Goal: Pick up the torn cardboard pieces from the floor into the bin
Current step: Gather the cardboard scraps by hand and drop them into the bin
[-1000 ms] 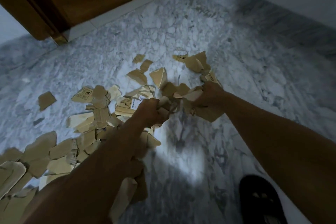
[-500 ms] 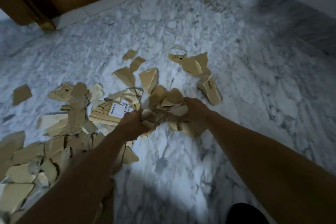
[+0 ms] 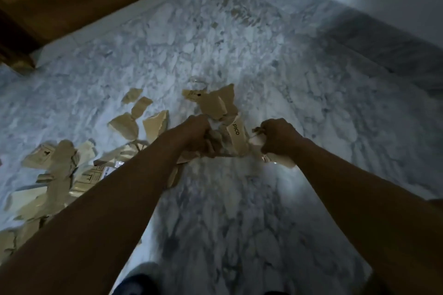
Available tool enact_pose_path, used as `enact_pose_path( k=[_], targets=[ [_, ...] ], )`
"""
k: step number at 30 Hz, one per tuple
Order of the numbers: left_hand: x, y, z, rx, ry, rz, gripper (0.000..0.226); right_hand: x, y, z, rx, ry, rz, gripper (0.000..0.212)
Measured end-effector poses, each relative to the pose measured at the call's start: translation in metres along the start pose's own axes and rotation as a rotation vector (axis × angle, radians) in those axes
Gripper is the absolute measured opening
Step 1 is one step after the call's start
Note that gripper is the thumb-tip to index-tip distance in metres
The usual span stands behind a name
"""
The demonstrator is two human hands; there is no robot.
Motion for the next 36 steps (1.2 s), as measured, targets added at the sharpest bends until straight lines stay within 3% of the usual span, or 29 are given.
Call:
enact_pose_path(
  k=[5,10,16,20,23,27,32,36],
  targets=[
    [-0.063,0.092,0.024,0.053,0.488,0.174,0.044,-0.050,0.004,0.022,-0.170,0.007,0.058,0.030],
    [-0.077,0.109,0.036,0.001,0.555,0.180,0.039,-0.068,0.005,0.031,-0.208,0.078,0.122,0.037],
    [-0.072,0.099,0.031,-0.010,0.682,0.206,0.064,-0.071,-0.008,0.026,-0.209,0.142,0.283,0.047],
    [-0.055,0.085,0.034,-0.099,0.465,0.291,0.055,-0.077,-0.015,0.026,-0.174,0.184,0.366,0.050],
    [-0.029,0.062,0.029,-0.135,0.110,0.205,0.048,-0.085,-0.004,0.023,-0.055,0.363,0.436,0.076],
    [0.033,0.038,0.016,-0.151,-0.331,-0.014,0.083,-0.052,0.038,-0.009,-0.095,0.741,0.434,0.073],
    [0.104,0.012,-0.004,-0.135,-0.278,-0.085,0.057,0.049,0.107,-0.016,-0.085,0.826,0.247,0.068],
    [0.121,0.002,0.006,-0.205,-0.230,-0.064,0.073,0.103,0.148,0.011,-0.123,0.569,0.217,0.079]
  ],
)
Point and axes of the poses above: each hand's wrist, its own y-axis towards the middle knuckle, its own z-axis out of the palm, x = y × z, the point moved 7 cm from there along y, towards the middle knuckle, and after that the axes turned 1 degree about x, right-handed, at the moved point
